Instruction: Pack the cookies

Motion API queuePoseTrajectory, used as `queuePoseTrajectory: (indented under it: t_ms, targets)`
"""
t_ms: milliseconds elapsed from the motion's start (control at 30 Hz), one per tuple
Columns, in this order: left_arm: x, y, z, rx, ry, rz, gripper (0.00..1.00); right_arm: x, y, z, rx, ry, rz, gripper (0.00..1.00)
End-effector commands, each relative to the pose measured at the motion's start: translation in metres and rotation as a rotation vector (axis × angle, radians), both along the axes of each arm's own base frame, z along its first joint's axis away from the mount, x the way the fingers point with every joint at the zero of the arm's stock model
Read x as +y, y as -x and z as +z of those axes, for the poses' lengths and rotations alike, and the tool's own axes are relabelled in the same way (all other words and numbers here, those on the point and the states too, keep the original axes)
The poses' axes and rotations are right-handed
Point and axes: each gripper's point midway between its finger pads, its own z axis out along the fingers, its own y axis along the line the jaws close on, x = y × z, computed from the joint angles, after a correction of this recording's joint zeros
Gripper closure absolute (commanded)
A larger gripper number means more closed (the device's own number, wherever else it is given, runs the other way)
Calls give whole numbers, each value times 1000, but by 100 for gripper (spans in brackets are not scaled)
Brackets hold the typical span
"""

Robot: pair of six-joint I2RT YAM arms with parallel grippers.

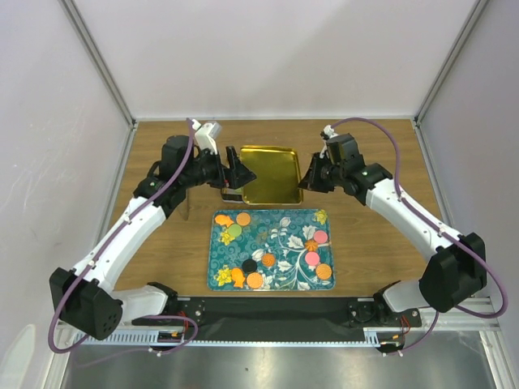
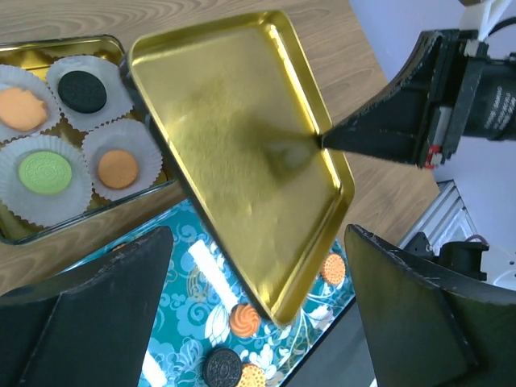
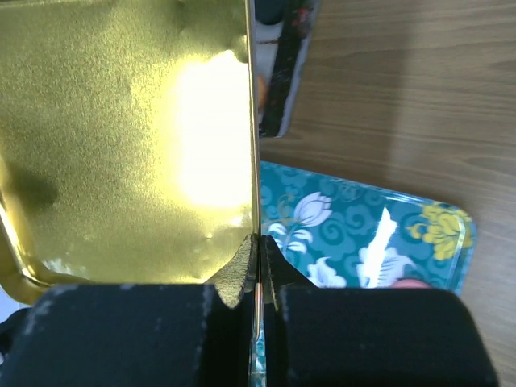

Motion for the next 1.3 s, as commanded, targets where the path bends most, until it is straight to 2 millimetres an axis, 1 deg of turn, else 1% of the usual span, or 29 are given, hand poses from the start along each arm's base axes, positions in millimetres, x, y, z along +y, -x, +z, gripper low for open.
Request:
queuePoseTrajectory:
  t_ms: [0, 133, 200, 233, 267, 433, 500, 567, 733, 767, 833, 867, 933, 967, 1000, 1033, 1067, 1100, 1133, 1167, 1200, 1233, 1267]
  targets:
    - [-6, -7, 18, -38, 58, -12, 7, 22, -1, 46, -86, -102, 31, 100]
    - [-4, -10, 15, -17, 72, 14, 13, 33, 5, 53, -91, -140, 62, 100]
    - [-3, -11, 12, -10, 70, 18, 18, 38, 8, 57, -99, -145, 71, 100]
    - [-2, -11, 12, -7, 73, 24, 19, 38, 8, 56, -99, -145, 70, 100]
    - [-2, -11, 12, -5, 74, 27, 23, 39, 8, 57, -101, -149, 71, 100]
    - [0, -10, 12, 0, 84, 32, 32, 47, 12, 55, -97, -159, 94, 100]
    - [1, -10, 12, 5, 83, 31, 40, 49, 11, 57, -103, -167, 95, 100]
    - [2, -10, 11, 7, 83, 33, 45, 50, 13, 55, -101, -167, 101, 100]
    - [3, -10, 7, 18, 76, 35, 57, 57, 16, 58, -118, -185, 125, 100]
    - [4, -10, 6, 19, 75, 35, 63, 59, 17, 58, -125, -180, 133, 100]
    - [4, -10, 4, 25, 71, 38, 69, 59, 18, 57, -130, -173, 138, 100]
    - [5, -10, 4, 25, 71, 39, 77, 60, 18, 57, -139, -163, 139, 100]
    - [6, -10, 3, 29, 66, 43, 84, 60, 18, 57, -155, -146, 142, 100]
    - [7, -10, 3, 30, 65, 48, 93, 57, 15, 55, -170, -116, 129, 99]
    - [8, -11, 2, 34, 60, 55, 97, 58, 17, 54, -179, -97, 130, 94]
    - [9, -11, 1, 39, 57, 60, 100, 56, 16, 54, -194, -74, 125, 79]
    - [10, -12, 0, 44, 54, 63, 99, 49, 10, 52, -223, -27, 86, 70]
    - [11, -12, -2, 58, 51, 67, 100, 49, 14, 55, -267, 13, 100, 63]
    - [12, -13, -1, 63, 50, 74, 100, 43, 11, 53, -293, 57, 80, 51]
    - [13, -14, -7, 89, 41, 82, 100, 33, 5, 57, -341, 116, 22, 47]
    - [14, -16, -4, 95, 44, 93, 100, 34, 9, 61, -386, 163, 42, 43]
    - [16, -17, -5, 107, 41, 100, 100, 25, 7, 69, -441, 210, -2, 37]
    - [16, -19, -7, 120, 41, 108, 100, 26, 9, 74, -478, 232, 4, 33]
